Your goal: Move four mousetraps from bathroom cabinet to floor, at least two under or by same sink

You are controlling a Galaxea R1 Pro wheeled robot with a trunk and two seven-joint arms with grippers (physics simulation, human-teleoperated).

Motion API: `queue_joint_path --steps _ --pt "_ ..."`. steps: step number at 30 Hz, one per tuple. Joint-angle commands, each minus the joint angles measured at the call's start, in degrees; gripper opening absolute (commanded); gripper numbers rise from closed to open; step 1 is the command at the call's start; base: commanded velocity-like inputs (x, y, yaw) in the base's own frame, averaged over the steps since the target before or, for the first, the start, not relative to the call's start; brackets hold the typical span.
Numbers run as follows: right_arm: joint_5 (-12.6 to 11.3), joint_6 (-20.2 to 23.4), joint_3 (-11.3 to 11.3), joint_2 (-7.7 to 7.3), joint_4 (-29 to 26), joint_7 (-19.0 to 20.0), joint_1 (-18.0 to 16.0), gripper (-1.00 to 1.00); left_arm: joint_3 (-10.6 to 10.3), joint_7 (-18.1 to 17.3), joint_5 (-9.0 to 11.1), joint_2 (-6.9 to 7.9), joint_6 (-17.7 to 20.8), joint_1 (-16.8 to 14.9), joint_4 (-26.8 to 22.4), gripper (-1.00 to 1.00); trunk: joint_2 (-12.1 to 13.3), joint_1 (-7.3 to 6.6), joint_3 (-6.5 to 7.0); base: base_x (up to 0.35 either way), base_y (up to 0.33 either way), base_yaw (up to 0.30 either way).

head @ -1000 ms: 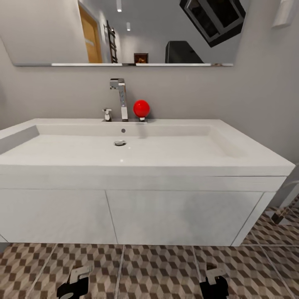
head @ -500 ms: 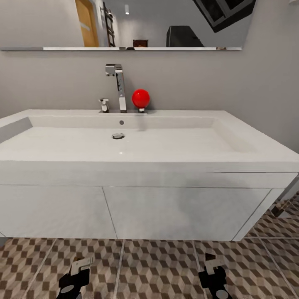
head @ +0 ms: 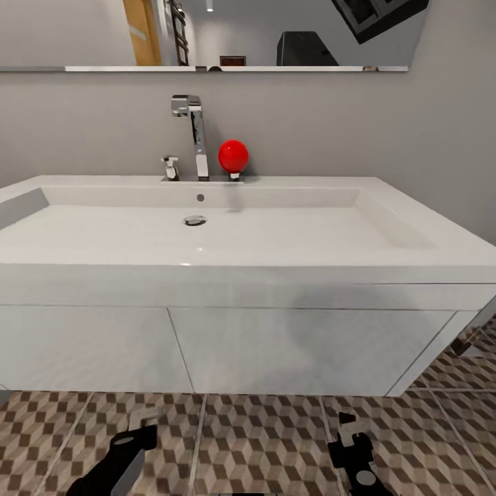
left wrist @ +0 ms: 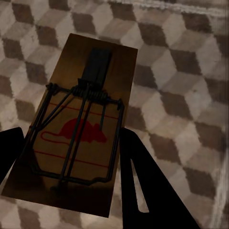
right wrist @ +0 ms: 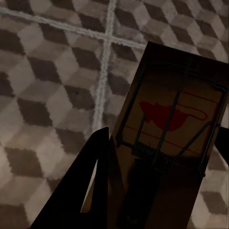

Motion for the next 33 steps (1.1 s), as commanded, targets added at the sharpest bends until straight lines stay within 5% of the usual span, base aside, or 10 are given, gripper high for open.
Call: queue_joint_path --steps 1,8,33 --pt "0.5 -0.2 -0.5 0.04 0.0 0.0 -0.3 -1.0 -0.5 0.4 0.4 0.01 0.2 -0.1 -0.2 -1.0 0.0 -0.01 -0.05 0.0 0.0 0.0" --pt "0.4 -0.9 -0.5 0.19 0.0 0.1 -1.4 -1.0 -0.6 0.4 0.2 -0.14 -6.4 -0.1 0.1 -1.0 0.0 -0.01 -0.05 0.0 0.0 0.0" --pt "0.5 -1.1 -0.4 0.47 0.0 0.1 -1.5 -1.0 -0.6 0.8 0.1 -0.21 -6.7 -0.1 0.2 -1.0 0.0 0.01 -0.27 0.0 0.0 0.0"
